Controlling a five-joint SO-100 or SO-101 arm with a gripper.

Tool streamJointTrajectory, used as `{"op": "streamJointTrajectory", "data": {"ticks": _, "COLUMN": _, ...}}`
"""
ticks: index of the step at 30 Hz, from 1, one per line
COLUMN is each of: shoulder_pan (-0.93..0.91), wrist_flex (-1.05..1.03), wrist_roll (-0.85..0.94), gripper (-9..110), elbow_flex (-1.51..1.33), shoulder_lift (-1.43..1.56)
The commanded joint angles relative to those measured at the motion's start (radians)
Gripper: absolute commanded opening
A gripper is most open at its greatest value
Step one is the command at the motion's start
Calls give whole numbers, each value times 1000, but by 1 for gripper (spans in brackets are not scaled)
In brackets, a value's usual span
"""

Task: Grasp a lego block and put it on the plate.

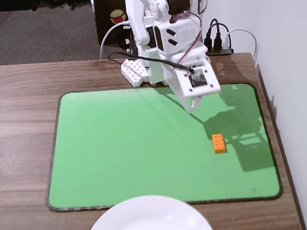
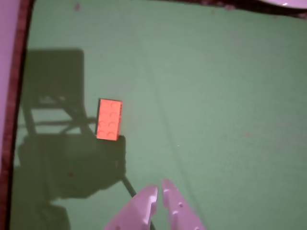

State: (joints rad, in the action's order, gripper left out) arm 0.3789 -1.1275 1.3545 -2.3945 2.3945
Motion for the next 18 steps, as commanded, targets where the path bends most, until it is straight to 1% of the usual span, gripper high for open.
{"op": "streamJointTrajectory", "data": {"ticks": 1, "shoulder_pan": 5, "wrist_flex": -6, "wrist_roll": 40, "gripper": 1, "elbow_flex": 80, "shoulder_lift": -78}}
{"op": "streamJointTrajectory", "data": {"ticks": 13, "shoulder_pan": 41, "wrist_flex": -71, "wrist_roll": 43, "gripper": 1, "elbow_flex": 308, "shoulder_lift": -347}}
{"op": "streamJointTrajectory", "data": {"ticks": 18, "shoulder_pan": 91, "wrist_flex": -103, "wrist_roll": -12, "gripper": 1, "elbow_flex": 387, "shoulder_lift": -453}}
